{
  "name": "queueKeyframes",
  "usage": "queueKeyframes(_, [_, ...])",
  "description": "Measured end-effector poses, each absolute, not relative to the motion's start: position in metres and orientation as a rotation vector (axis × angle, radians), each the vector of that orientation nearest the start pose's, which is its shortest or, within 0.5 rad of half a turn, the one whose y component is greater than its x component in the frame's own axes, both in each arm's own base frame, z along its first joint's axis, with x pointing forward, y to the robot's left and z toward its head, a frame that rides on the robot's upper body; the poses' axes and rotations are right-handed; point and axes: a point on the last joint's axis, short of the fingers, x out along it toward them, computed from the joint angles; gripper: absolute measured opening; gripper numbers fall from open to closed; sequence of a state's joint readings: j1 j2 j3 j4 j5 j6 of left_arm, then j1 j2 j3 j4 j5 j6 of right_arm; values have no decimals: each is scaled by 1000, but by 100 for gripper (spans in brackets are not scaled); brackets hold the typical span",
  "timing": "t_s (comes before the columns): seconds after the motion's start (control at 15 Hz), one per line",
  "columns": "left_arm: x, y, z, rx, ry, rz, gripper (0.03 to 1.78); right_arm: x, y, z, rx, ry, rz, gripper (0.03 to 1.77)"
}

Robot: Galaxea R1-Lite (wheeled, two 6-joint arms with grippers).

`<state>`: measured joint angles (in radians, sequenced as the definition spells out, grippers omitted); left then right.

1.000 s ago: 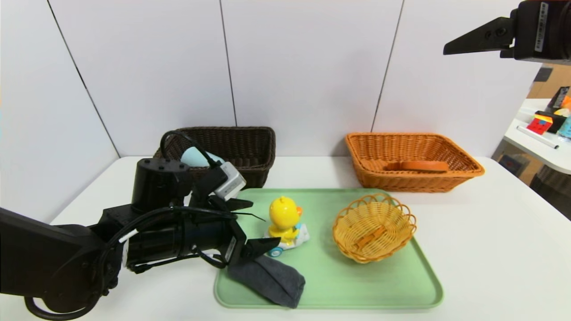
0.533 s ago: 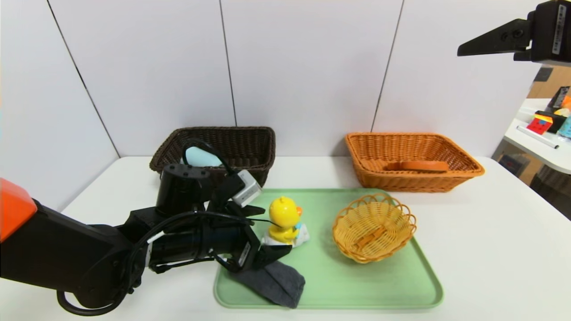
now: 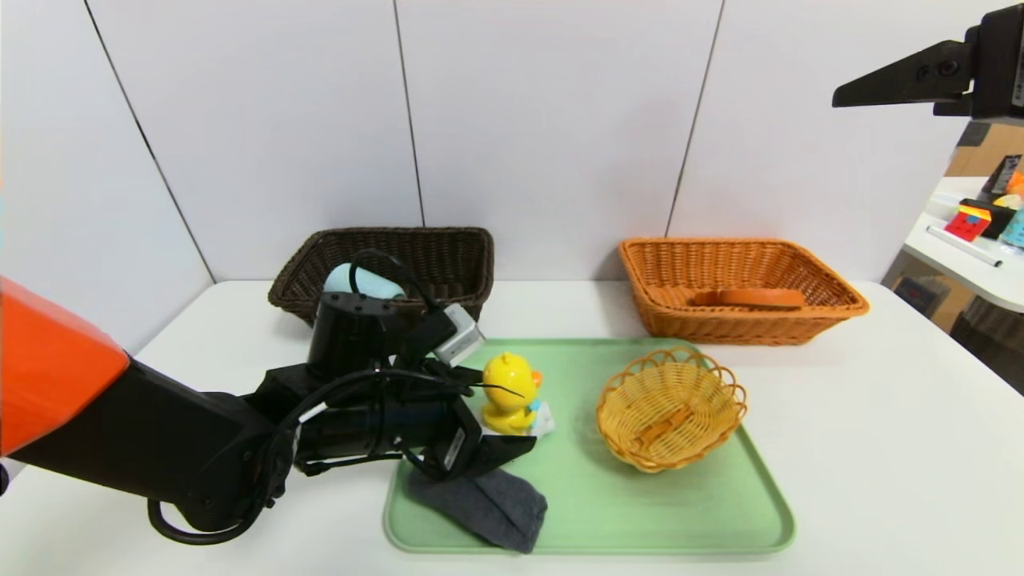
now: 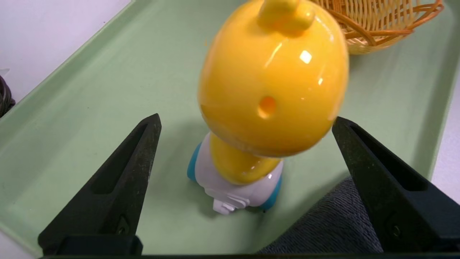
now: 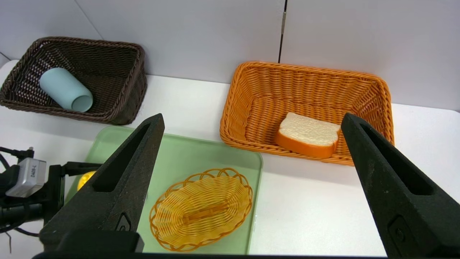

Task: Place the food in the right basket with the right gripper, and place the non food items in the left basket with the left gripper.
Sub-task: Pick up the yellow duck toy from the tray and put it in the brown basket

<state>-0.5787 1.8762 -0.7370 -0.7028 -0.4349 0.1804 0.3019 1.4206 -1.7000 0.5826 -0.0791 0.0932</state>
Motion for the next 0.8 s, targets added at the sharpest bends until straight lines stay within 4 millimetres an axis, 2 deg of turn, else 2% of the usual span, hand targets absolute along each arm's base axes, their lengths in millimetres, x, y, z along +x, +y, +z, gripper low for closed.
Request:
queueKeyframes(0.27, [272,-188,110,193,381,-1031,169,190,57,385,33,315,207,169])
queueKeyframes(0.8, [273,-188,105,194,397,-1030,169,193,58,383,33,322,213,169])
